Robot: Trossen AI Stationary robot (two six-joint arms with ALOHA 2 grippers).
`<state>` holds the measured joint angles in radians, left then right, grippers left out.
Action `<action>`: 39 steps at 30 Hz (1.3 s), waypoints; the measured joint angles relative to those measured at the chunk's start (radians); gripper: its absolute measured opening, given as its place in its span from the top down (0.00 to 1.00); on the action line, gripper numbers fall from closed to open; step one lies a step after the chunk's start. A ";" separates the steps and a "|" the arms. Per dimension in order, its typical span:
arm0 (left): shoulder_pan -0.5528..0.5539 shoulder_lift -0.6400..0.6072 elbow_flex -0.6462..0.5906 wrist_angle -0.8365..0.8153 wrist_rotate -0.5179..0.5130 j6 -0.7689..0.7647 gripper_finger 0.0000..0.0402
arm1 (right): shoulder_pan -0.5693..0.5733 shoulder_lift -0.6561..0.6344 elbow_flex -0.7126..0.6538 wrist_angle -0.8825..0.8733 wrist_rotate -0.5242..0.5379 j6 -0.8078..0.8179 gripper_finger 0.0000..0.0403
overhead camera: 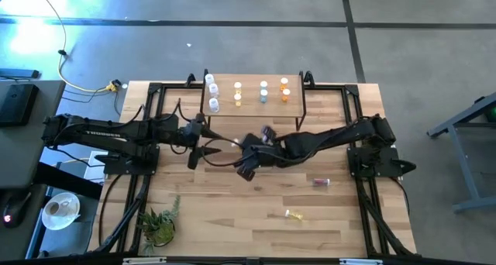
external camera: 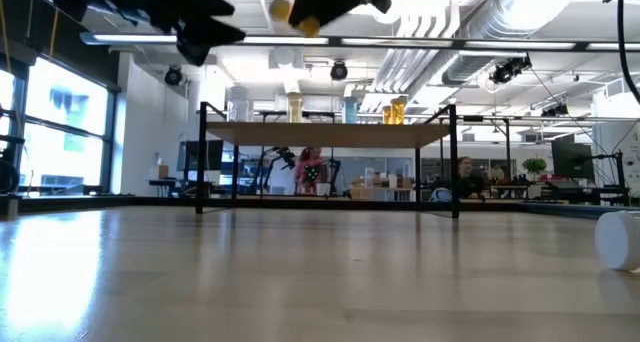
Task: Pick and place medicine bottles onto shelf by color
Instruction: Put the orange pill bottle on the shelf aligned with the other orange pill bottles
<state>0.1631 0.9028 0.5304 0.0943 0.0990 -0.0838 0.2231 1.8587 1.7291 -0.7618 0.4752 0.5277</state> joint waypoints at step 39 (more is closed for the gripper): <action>0.003 0.180 0.000 0.682 -0.059 0.026 0.62 | -0.040 -0.001 0.189 0.134 0.094 -0.406 0.79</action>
<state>0.1658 1.0828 0.5308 0.7766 0.0402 -0.0577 0.1829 1.8580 1.9179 -0.6275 0.5691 0.1219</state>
